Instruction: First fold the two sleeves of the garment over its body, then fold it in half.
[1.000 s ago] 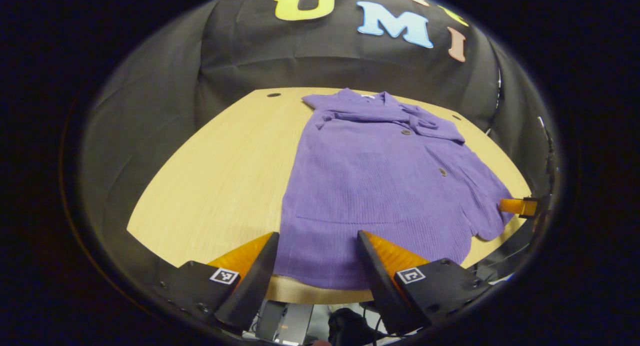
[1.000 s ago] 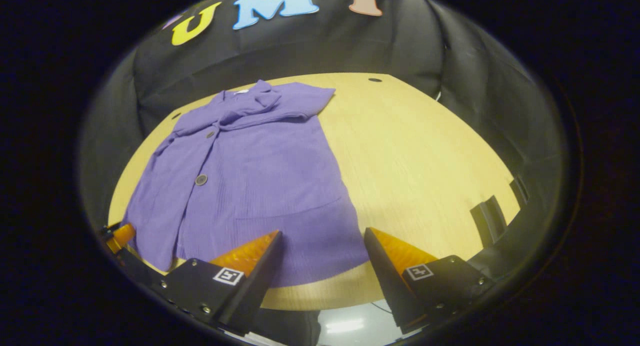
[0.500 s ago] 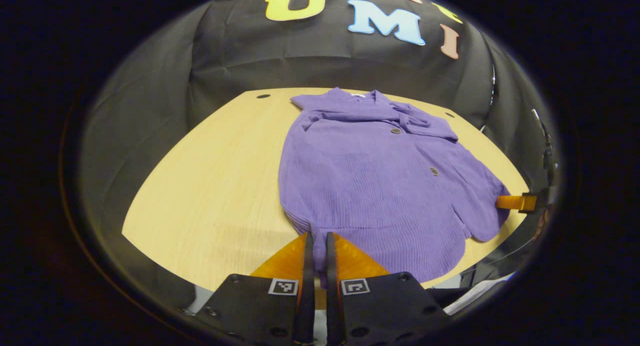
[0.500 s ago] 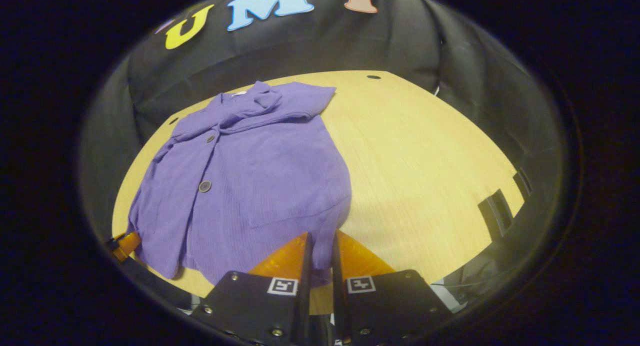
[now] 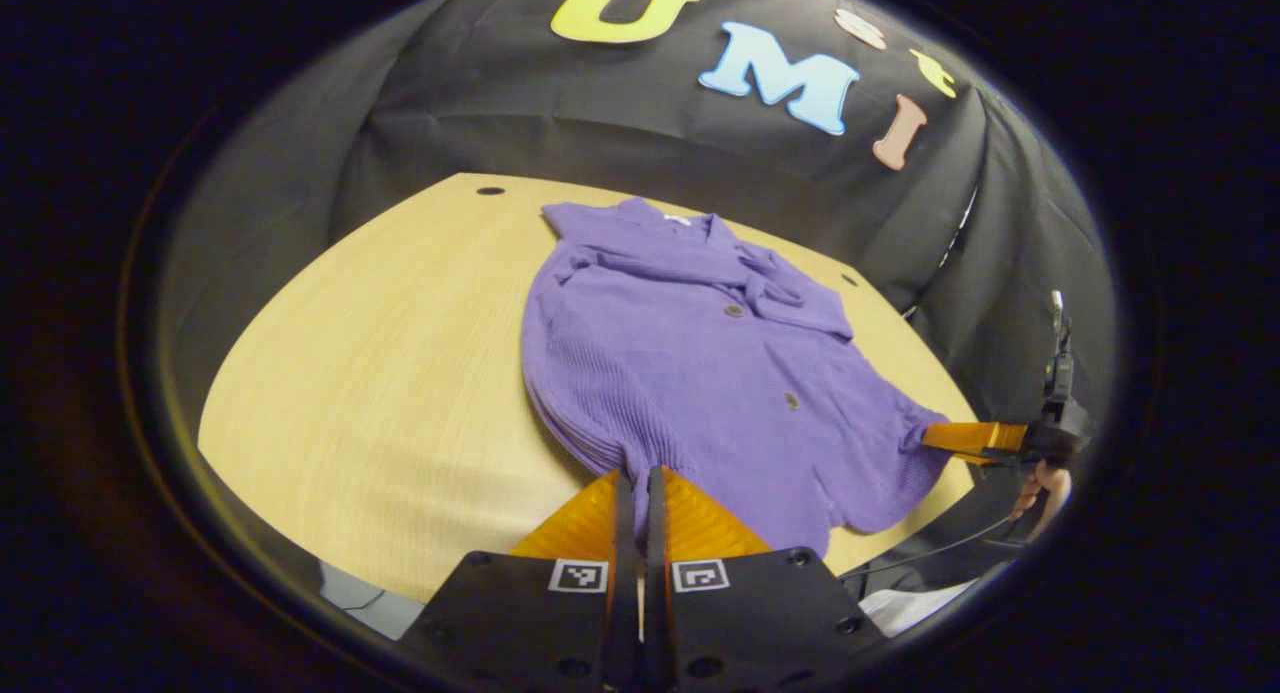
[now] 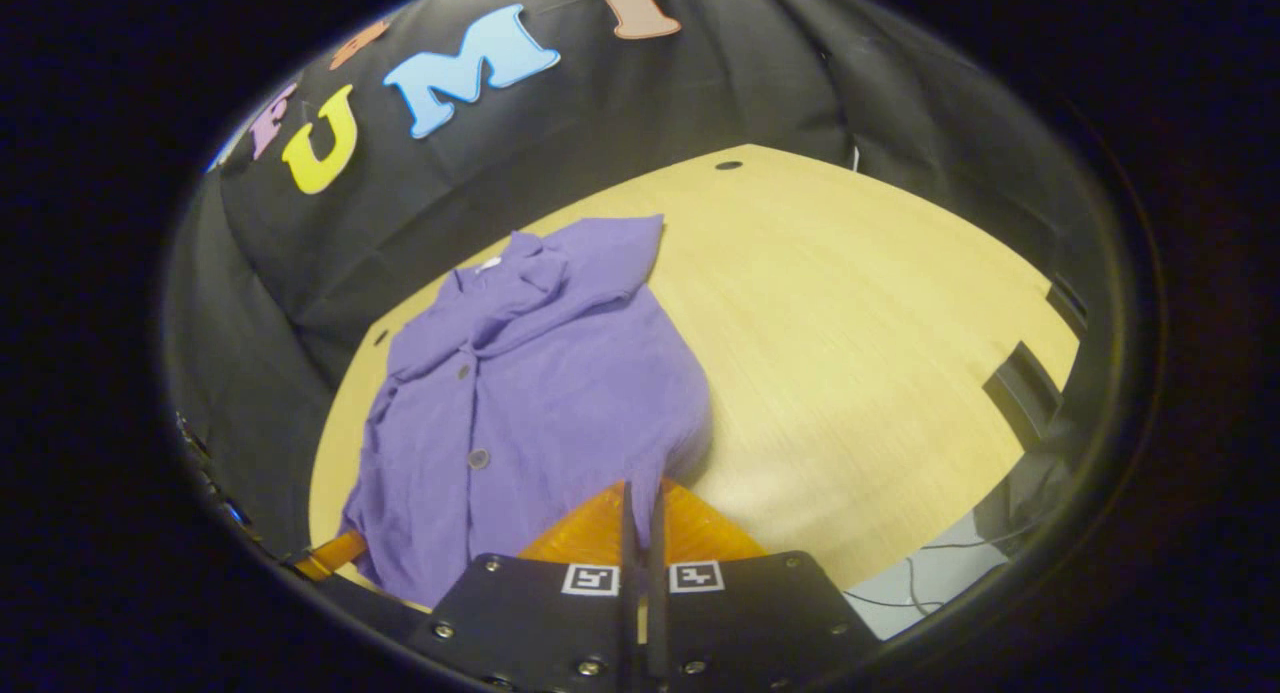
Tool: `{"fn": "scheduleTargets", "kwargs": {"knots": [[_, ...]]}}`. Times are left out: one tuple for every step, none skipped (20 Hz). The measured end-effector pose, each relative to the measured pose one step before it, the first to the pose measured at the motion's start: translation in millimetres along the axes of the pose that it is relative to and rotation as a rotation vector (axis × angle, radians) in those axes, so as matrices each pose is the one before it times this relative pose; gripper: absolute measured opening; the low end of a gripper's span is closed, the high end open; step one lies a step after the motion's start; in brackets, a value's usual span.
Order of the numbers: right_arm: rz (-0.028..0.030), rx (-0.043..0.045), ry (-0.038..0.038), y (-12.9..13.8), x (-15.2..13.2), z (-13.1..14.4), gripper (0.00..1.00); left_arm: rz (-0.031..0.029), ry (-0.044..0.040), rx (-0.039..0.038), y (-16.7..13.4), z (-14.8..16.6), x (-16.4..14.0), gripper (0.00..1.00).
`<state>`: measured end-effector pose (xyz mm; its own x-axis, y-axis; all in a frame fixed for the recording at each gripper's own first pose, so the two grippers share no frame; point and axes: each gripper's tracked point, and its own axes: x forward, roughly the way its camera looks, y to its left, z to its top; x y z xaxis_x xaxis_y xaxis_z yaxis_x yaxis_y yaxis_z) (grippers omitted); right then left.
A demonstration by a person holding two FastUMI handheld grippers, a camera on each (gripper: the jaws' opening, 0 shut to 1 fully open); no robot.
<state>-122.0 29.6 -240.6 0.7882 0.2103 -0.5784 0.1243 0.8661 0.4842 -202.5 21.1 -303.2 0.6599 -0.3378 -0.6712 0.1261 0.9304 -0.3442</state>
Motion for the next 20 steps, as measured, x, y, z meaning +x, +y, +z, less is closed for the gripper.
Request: {"fn": "scheduleTargets", "kwargs": {"knots": [[0.00571, -0.01147, -0.01676, 3.36, -1.54, 6.41, 0.04, -0.01396, -0.0136, -0.0073, -2.54, 9.91, -0.97, 0.09], [0.01145, -0.01236, -0.01661, 6.71, -1.15, 9.06, 0.04, -0.01437, -0.014, -0.0086, -2.92, 10.13, -2.15, 0.09], [0.014, -0.00745, -0.01463, 8.1, -0.62, 7.47, 0.04, -0.01807, -0.01592, -0.01427, -4.59, 12.6, -0.87, 0.09], [0.01655, 0.00023, -0.01708, 9.16, -1.22, 8.85, 0.04, -0.01727, -0.01139, -0.01631, -3.33, 11.48, 0.02, 0.09], [0.01759, 0.00353, -0.0189, 8.2, -0.69, 10.07, 0.04, -0.01268, -0.01385, -0.01419, -2.18, 11.09, 1.42, 0.09], [0.01516, 0.00159, -0.0171, 7.57, 1.39, 10.67, 0.04, -0.00321, -0.0138, -0.00723, -0.88, 12.46, 1.38, 0.09], [0.01273, -0.00303, -0.01314, 6.59, 0.48, 8.71, 0.04, -0.00132, -0.02315, -0.0019, -1.57, 16.2, 1.43, 0.09], [0.01463, -0.00859, -0.01177, 7.31, 1.66, 9.9, 0.04, -0.00347, -0.02027, 0.00232, -1.63, 13.91, 0.53, 0.09], [0.00891, -0.01496, -0.01226, 5.0, 3.13, 9.74, 0.04, -0.00295, -0.02233, 0.00514, -1.82, 14.22, 3.54, 0.09], [0.01033, -0.01218, -0.01059, 4.41, 3.03, 11.18, 0.04, -0.00186, -0.02143, 0.00297, -1.97, 15.35, 2.26, 0.1], [0.01465, -0.00331, -0.01068, 5.71, 2.95, 10.31, 0.04, 0.00035, -0.01414, -0.00093, -0.45, 10.4, 4.71, 0.1], [0.0167, 0.00269, -0.01035, 5.18, 4.85, 11.99, 0.04, -0.00086, -0.01524, -0.00407, -1.31, 11.03, 5.39, 0.1], [0.01103, 0.00084, -0.0135, 3.81, 6.05, 11.35, 0.04, -0.00099, -0.01716, -0.00421, -0.76, 13.25, 4.18, 0.1], [0.01301, -0.0009, -0.00687, 2.86, 5.98, 10.99, 0.04, 0.00435, -0.01577, -0.0025, 0.41, 10.34, 9.09, 0.09], [0.01586, 0.0006, -0.00894, 3.54, 6.54, 10.38, 0.04, 0.00583, -0.0141, -0.00269, 1.46, 10.04, 8.87, 0.09], [0.01651, 0.00425, -0.00735, 3.55, 8.38, 10.72, 0.03, 0.01083, -0.01732, -0.00467, 1.4, 12.47, 11.26, 0.09], [0.01812, 0.00461, -0.0027, 3.69, 8.82, 10.45, 0.04, 0.00921, -0.00831, -0.00587, 1.75, 10.57, 11.02, 0.09], [0.01138, 0.00057, -0.00419, 1.17, 9.39, 10.36, 0.04, 0.00809, -0.00899, -0.00636, 0.96, 9.38, 10.5, 0.09], [0.01157, 0.00021, -0.0038, 0.31, 11.14, 10.35, 0.04, 0.0071, -0.01359, -0.00781, -0.59, 11.09, 12.85, 0.09], [0.00971, 0.00452, -0.00338, -0.14, 11.78, 9.4, 0.04, 0.00665, -0.01319, -0.00377, 0.28, 11.61, 12.25, 0.09]]}}
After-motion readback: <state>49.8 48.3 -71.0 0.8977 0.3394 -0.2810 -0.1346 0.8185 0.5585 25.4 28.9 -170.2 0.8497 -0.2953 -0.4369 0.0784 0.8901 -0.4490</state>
